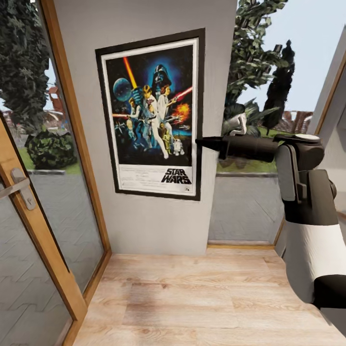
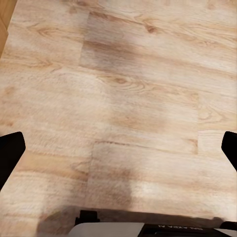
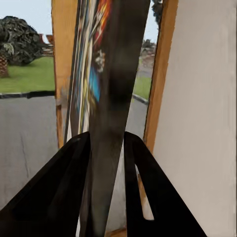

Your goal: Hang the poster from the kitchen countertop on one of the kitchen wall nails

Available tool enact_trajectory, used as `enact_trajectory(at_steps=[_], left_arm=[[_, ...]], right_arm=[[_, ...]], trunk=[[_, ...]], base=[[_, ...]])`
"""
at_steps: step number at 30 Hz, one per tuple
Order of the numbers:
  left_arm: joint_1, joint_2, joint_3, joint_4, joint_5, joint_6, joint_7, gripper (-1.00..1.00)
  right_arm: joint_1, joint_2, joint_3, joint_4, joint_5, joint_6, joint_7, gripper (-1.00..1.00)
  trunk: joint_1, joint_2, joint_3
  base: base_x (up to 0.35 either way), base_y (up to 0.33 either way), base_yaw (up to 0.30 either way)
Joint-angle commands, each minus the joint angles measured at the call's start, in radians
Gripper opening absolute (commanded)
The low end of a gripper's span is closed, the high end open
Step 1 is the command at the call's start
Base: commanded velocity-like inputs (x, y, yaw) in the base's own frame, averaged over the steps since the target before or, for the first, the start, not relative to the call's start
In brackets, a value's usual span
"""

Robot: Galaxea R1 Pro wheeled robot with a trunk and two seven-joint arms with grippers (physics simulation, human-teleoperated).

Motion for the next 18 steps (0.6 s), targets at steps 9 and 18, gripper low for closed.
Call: enact_trajectory(at_steps=[9,18], left_arm=[[0.000,0.000,0.003,0.000,0.009,0.001,-0.008,1.00],[0.000,0.000,0.003,0.000,0.008,0.001,-0.008,1.00]], right_arm=[[0.004,0.002,-0.088,0.000,-0.013,0.007,0.009,-1.00],[0.004,0.003,-0.089,0.000,-0.013,0.007,0.011,-1.00]], trunk=[[0.000,-0.001,-0.001],[0.000,-0.001,-0.001]], base=[[0.001,0.000,0.000],[0.000,0.000,0.000]])
